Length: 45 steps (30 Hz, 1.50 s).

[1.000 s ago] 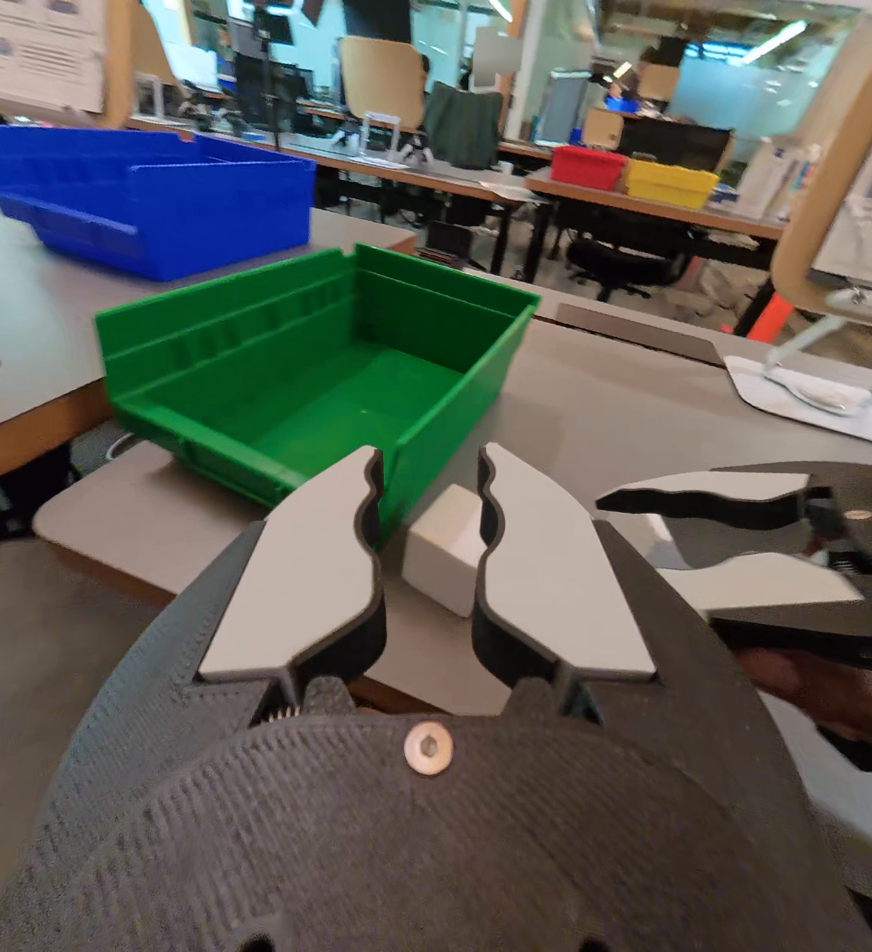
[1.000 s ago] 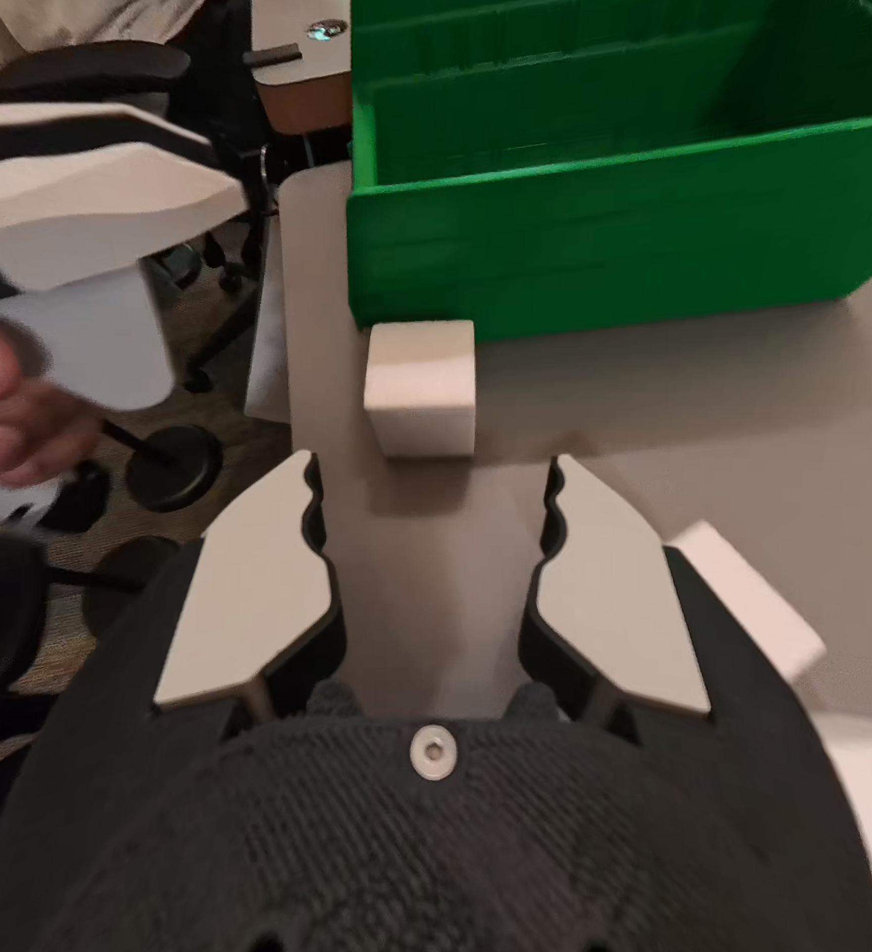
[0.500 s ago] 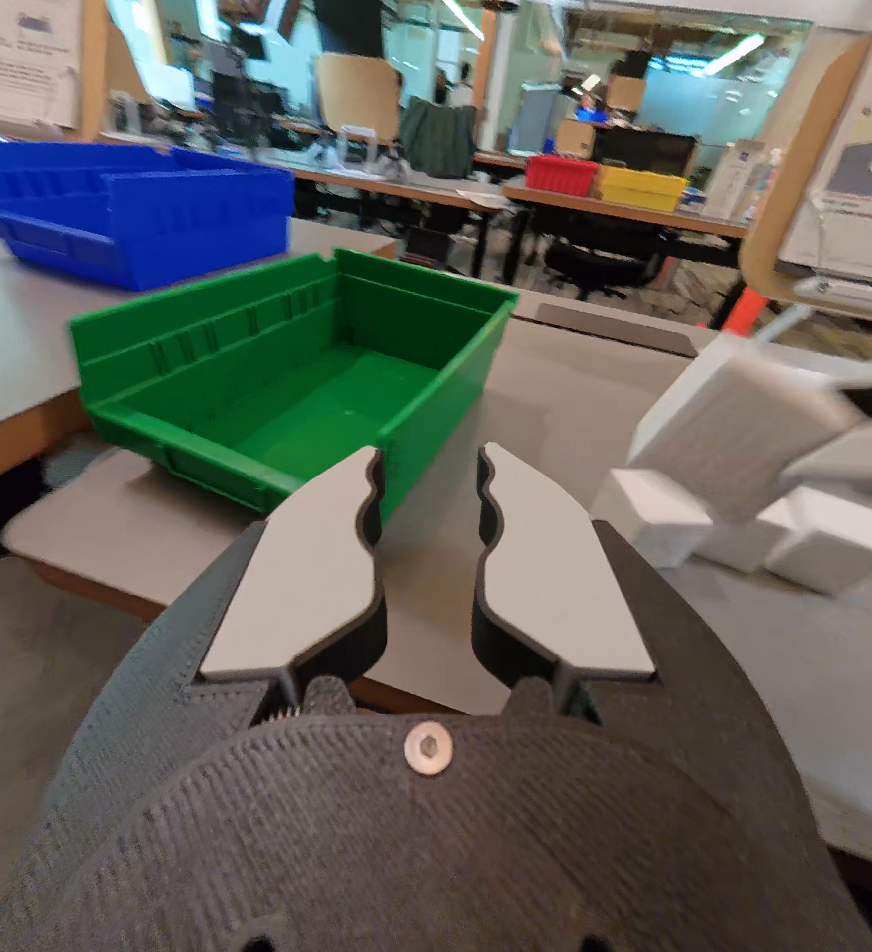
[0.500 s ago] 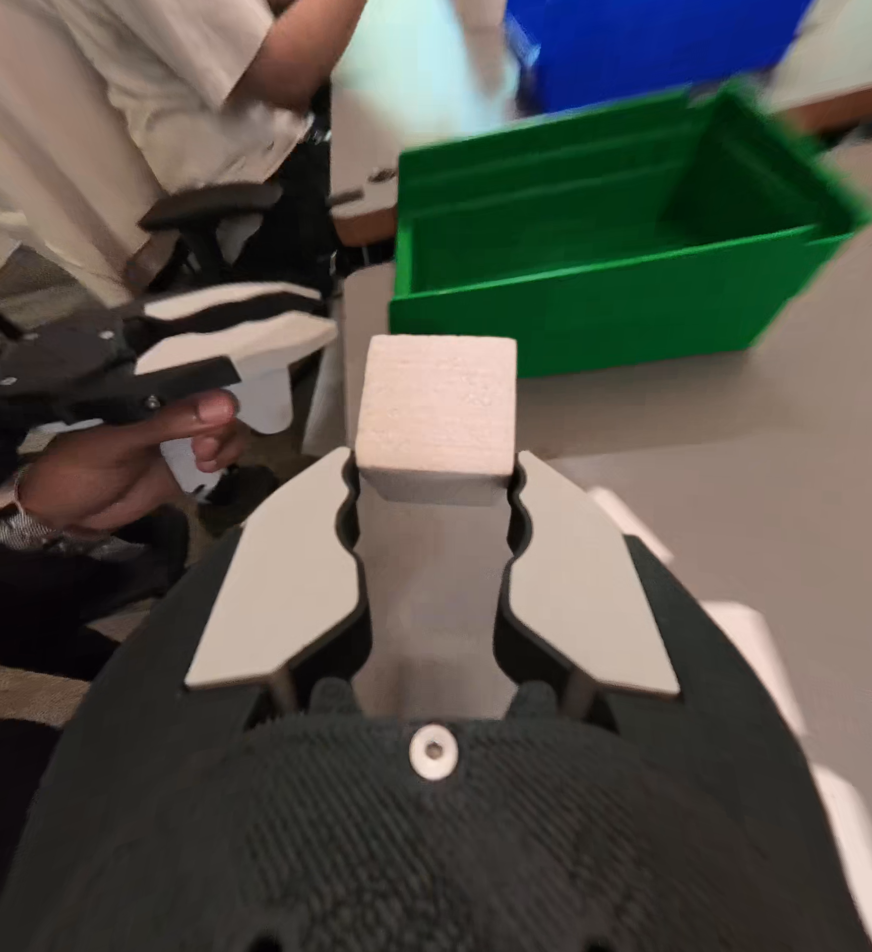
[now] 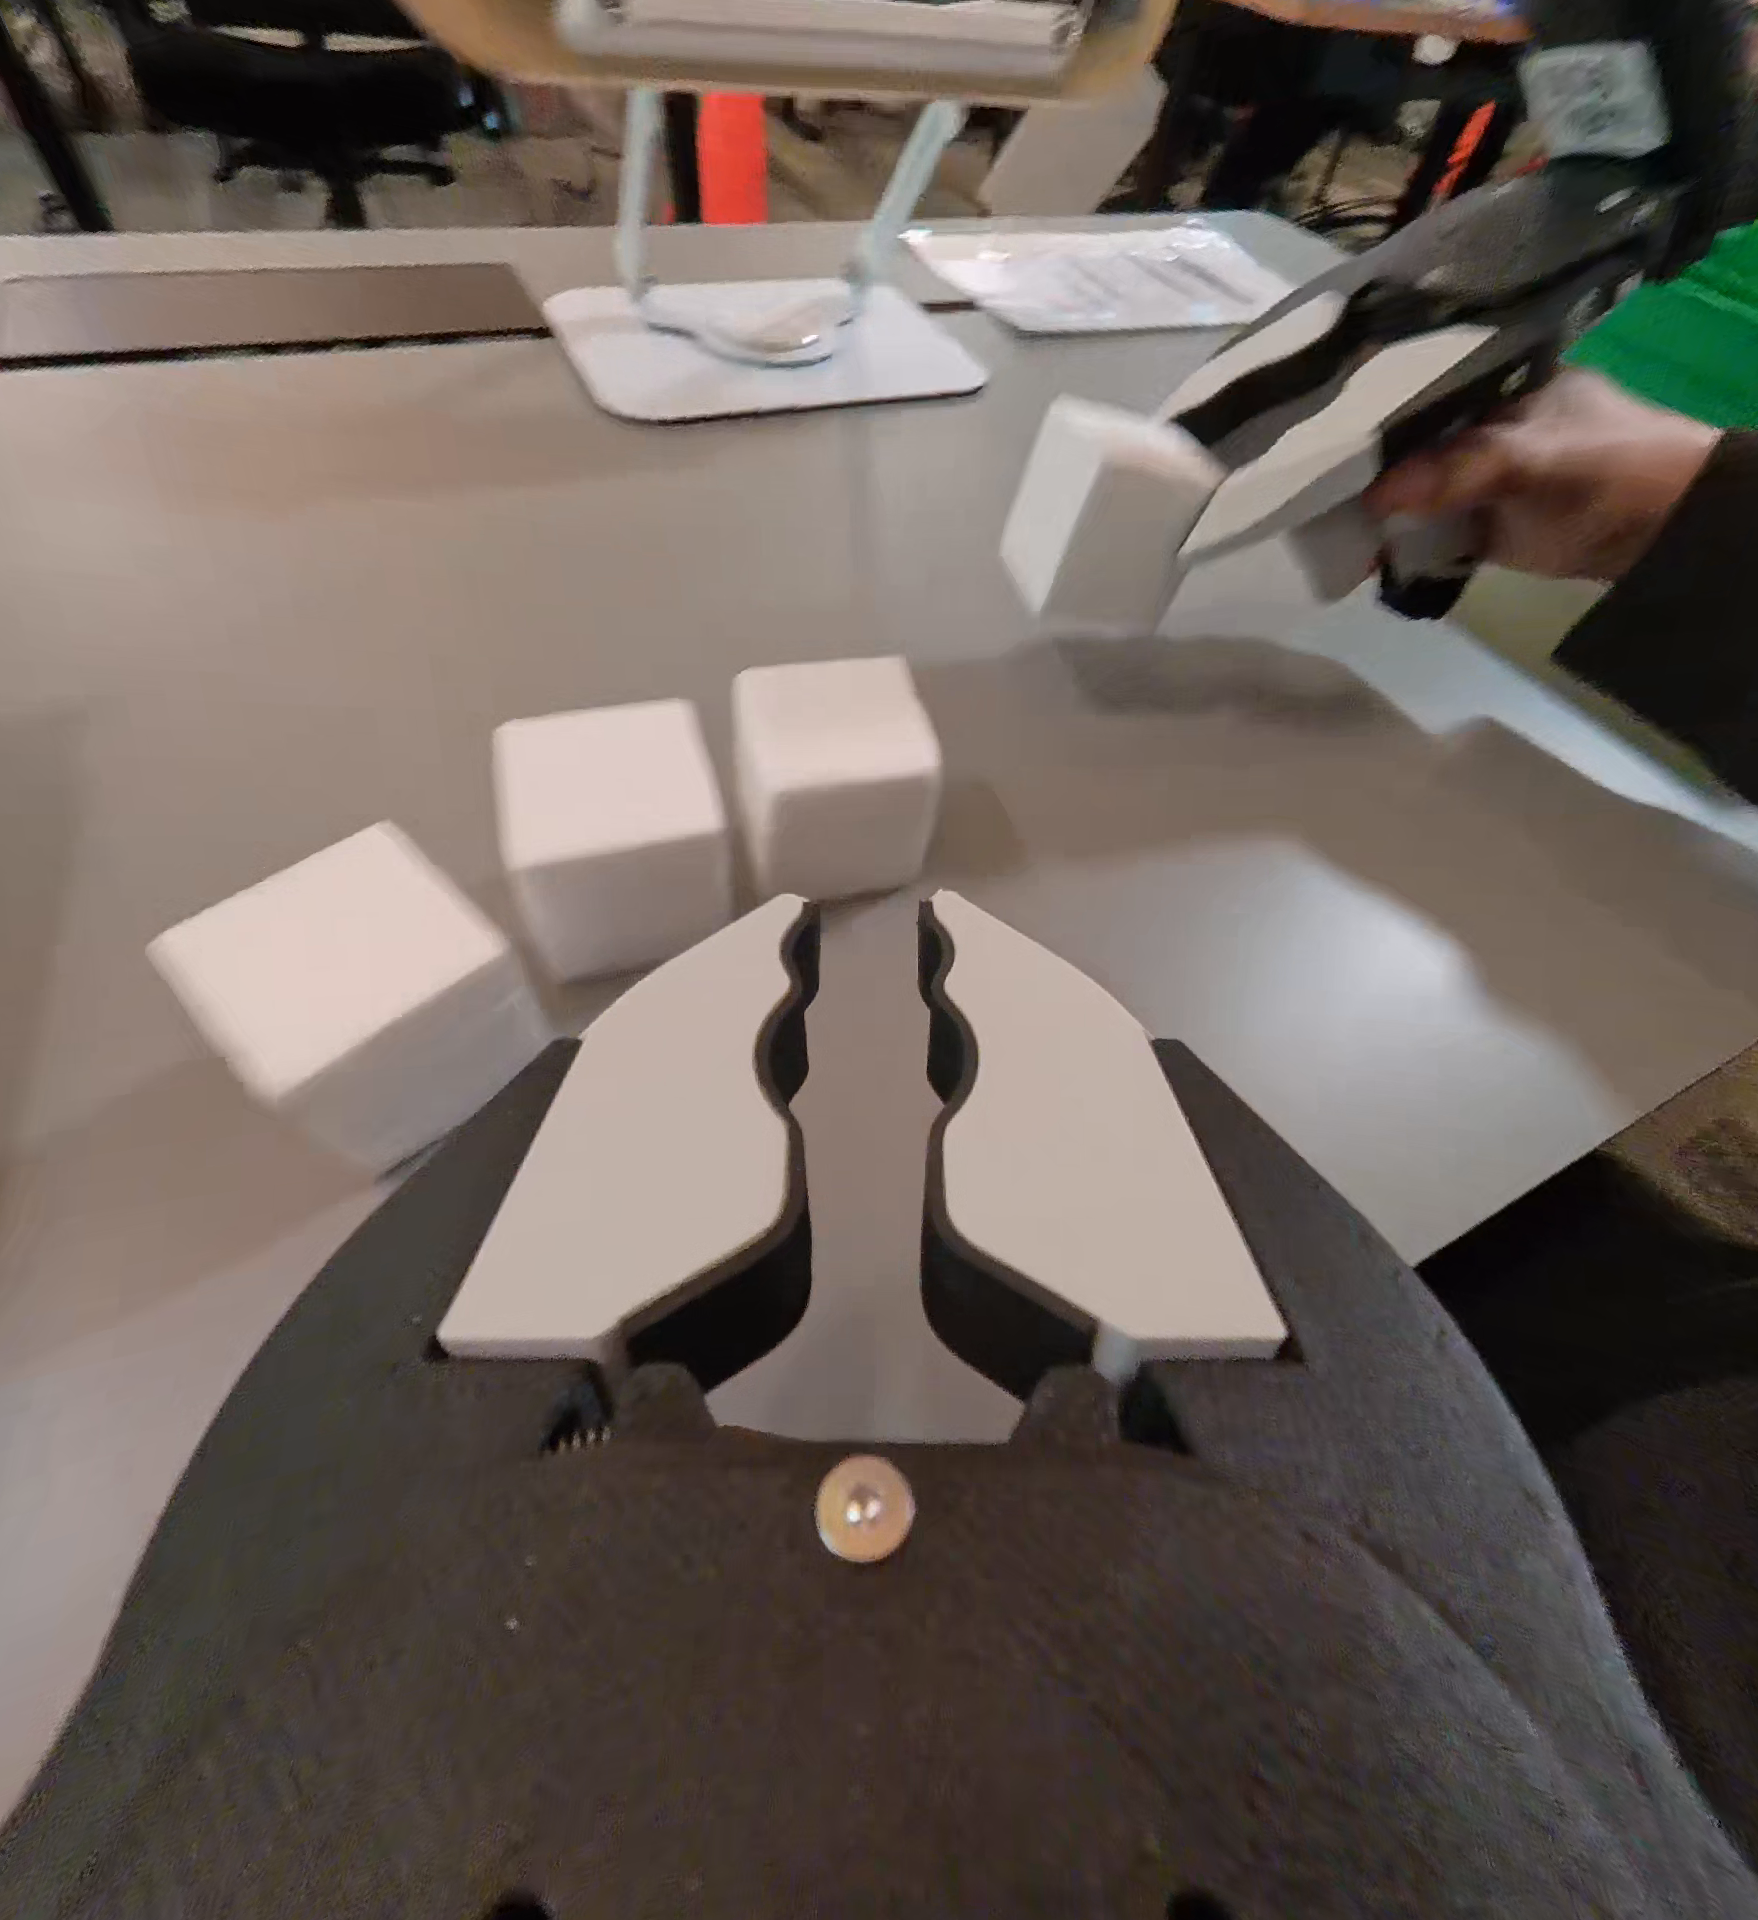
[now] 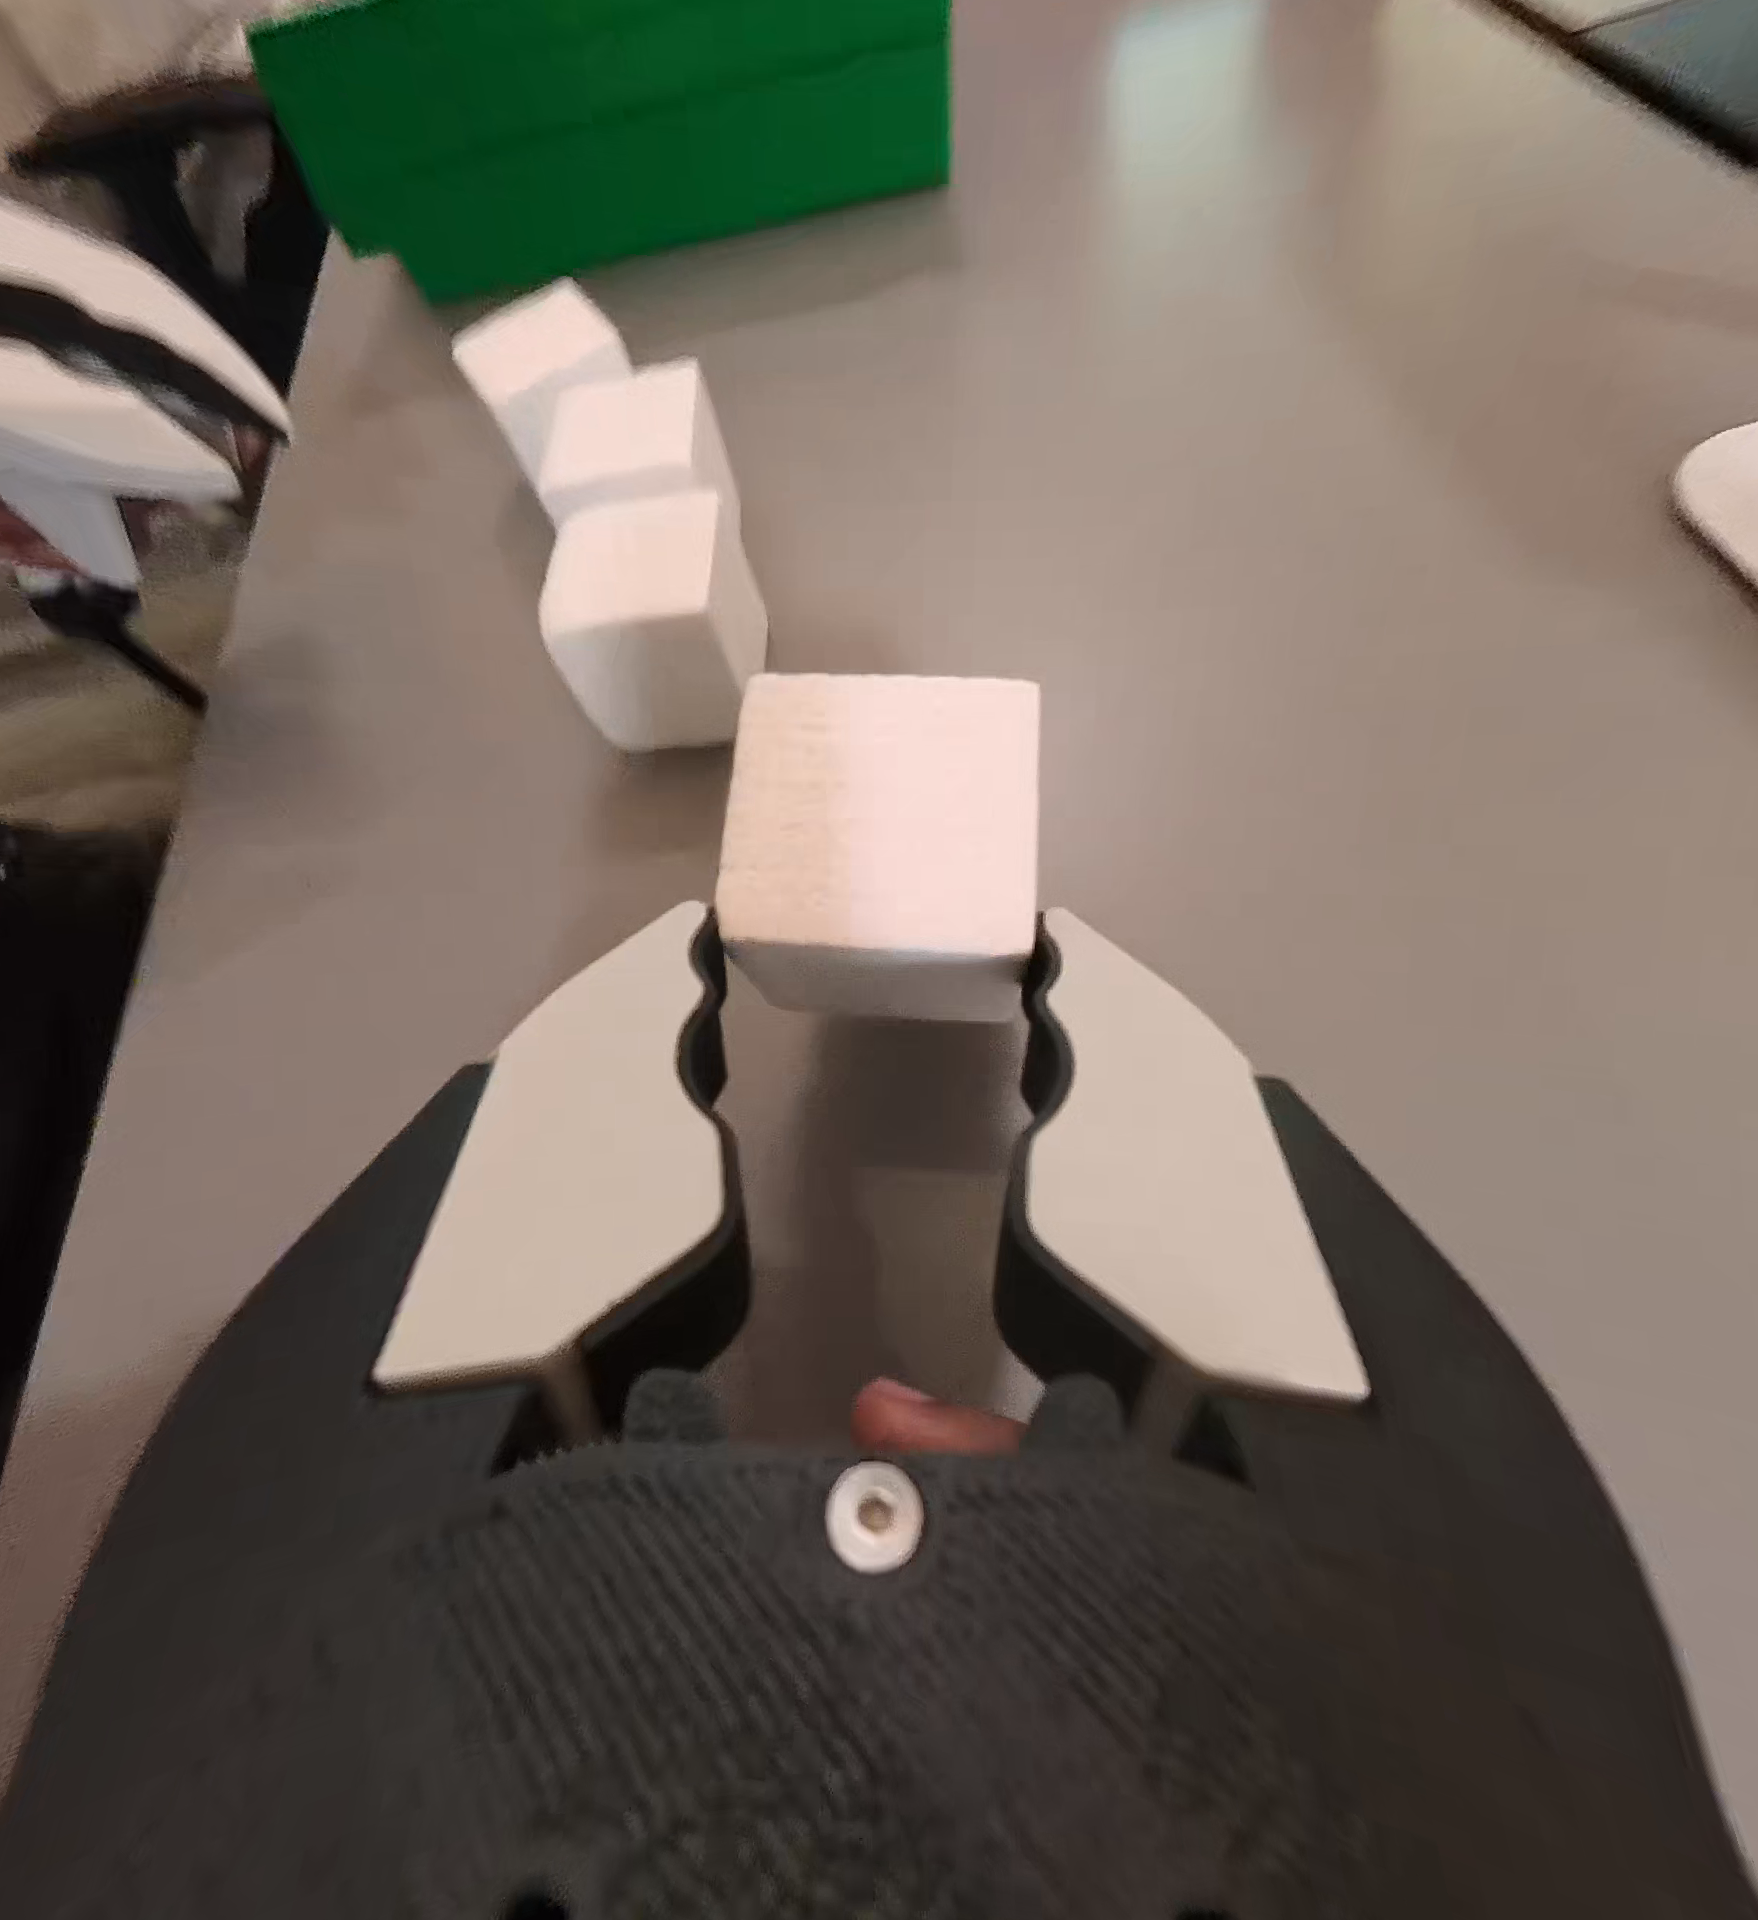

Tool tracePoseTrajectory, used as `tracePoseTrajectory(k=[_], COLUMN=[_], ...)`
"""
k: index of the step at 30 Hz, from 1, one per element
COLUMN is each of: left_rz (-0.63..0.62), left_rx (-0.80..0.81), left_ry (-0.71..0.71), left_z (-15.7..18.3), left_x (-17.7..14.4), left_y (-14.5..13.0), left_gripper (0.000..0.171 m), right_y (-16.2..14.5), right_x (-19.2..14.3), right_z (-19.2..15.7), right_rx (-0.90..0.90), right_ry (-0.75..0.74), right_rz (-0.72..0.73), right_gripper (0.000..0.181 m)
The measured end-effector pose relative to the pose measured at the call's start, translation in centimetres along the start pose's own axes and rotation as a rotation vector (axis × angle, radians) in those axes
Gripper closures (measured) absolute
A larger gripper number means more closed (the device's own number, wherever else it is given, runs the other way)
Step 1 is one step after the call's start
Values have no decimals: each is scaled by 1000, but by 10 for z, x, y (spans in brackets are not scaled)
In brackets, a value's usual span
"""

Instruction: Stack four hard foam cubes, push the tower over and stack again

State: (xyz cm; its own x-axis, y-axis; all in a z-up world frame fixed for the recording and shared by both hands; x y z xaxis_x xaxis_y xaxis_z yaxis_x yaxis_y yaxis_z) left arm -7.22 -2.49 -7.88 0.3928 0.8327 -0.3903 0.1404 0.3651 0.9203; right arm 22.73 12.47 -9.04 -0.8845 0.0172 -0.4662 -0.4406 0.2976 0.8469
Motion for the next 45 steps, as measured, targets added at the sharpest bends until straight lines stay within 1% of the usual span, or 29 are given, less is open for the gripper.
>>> tracePoseTrajectory(k=[3, 4, 5, 8, 10, 12, 13, 15, 18, 20, 22, 25, 27, 29, 33, 38, 40, 45], left_rz=[2, -3, -8, -36, -42, -17, 5, 34, -21, -39, -37, -61, -91, -128, -164, -166, -171, -160], left_rx=[-40, -60, -76, -54, 14, 56, 47, -12, -71, -70, -51, -37, -51, -80, -140, -124, -133, -170], left_ry=[-112, -146, -175, -222, -209, -147, -126, -127, -188, -208, -197, -193, -213, -231, -277, -266, -276, -290], left_z=[20, 25, 29, 35, 31, 21, 17, 11, 12, 14, 14, 15, 16, 18, 22, 21, 22, 21], left_x=[22, 28, 34, 43, 38, 31, 29, 27, 32, 33, 34, 35, 38, 41, 46, 46, 46, 44], left_y=[12, 14, 15, 11, 4, 1, 3, 7, 3, 2, 1, -1, -4, -7, -8, -8, -8, -7], left_gripper=[154, 154, 154, 154, 154, 156, 157, 158, 156, 155, 155, 154, 154, 154, 153, 153, 153, 154], right_y=[-12, -15, -16, -14, -13, -14, -15, -17, -15, -14, -17, -20, -24, -29, -32, -28, -26, -25], right_x=[11, 13, 13, 10, 5, 0, -3, -7, -5, 0, 3, -4, -10, -9, -4, 2, 8, 23], right_z=[-2, -3, -5, -9, -9, -13, -14, -17, -21, -22, -30, -47, -54, -52, -41, -43, -43, -44], right_rx=[-69, -91, -108, -92, -73, -63, -56, -49, -40, -2, 51, 85, 93, 105, 143, 137, 126, 74], right_ry=[-1, -6, -15, -49, -103, -138, -169, -210, -242, -301, -376, -460, -491, -476, -469, -511, -518, -622], right_rz=[-165, -201, -205, -171, -164, -149, -144, -128, -58, -26, -19, 37, 110, 143, 120, 125, 107, -16], right_gripper=[125, 125, 125, 123, 106, 101, 100, 100, 101, 101, 100, 96, 100, 102, 101, 110, 115, 124])
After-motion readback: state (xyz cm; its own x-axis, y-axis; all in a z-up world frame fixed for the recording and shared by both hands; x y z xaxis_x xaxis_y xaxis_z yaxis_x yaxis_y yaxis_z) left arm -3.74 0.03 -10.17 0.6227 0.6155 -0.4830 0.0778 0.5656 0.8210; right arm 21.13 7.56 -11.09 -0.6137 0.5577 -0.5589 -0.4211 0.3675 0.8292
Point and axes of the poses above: each gripper's, where its closed fingertips meet, x out along the fingers, y out of its top, z = x × y across the jaws, the point moved 9 cm from there along -x, back along the fingers, and after that the axes turned 11 degrees about y, right-handed, at the moved point
